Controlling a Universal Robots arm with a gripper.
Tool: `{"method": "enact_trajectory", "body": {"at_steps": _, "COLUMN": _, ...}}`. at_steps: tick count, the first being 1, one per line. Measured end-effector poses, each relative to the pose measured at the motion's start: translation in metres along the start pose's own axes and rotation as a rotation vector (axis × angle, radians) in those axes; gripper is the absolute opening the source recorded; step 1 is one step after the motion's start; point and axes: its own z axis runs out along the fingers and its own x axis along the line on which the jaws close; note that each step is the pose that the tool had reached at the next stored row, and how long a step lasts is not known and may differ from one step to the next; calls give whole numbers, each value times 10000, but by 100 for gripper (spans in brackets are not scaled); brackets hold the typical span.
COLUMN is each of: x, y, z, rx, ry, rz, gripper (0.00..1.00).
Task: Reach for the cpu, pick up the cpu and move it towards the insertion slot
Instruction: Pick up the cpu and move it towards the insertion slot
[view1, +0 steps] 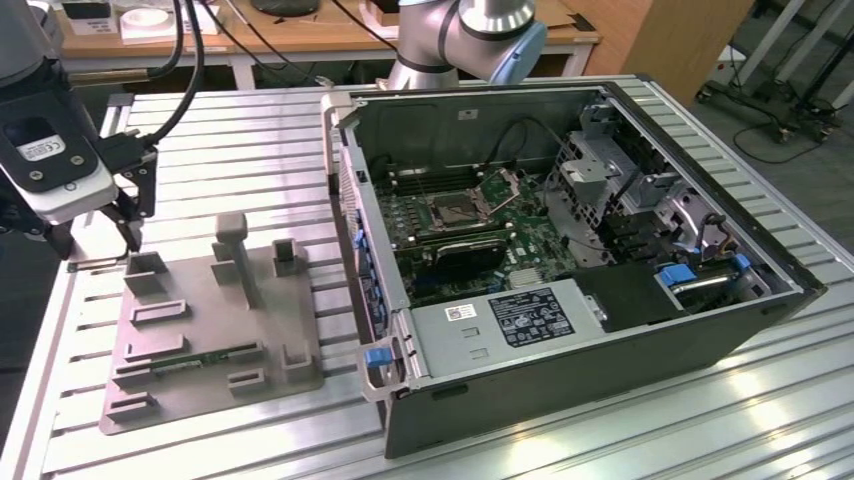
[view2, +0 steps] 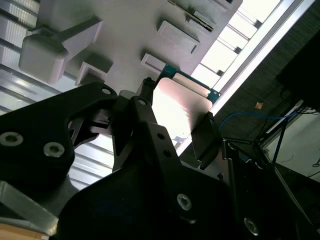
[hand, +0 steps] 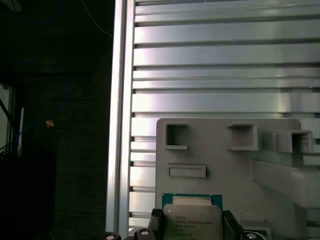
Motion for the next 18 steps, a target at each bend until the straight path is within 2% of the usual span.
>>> {"method": "enact_trajectory", "body": {"at_steps": 10, "x": -2, "y": 0, "z": -10, "rx": 0, "ry": 0, "rz": 0, "gripper": 55}}
{"method": "enact_trajectory", "body": {"at_steps": 15, "x": -54, "y": 0, "z": -10, "rx": 0, "ry": 0, "rz": 0, "gripper": 55}}
{"method": "enact_trajectory", "body": {"at_steps": 18, "x": -59, "y": 1, "z": -25, "rx": 1, "ry": 2, "rz": 2, "gripper": 55}}
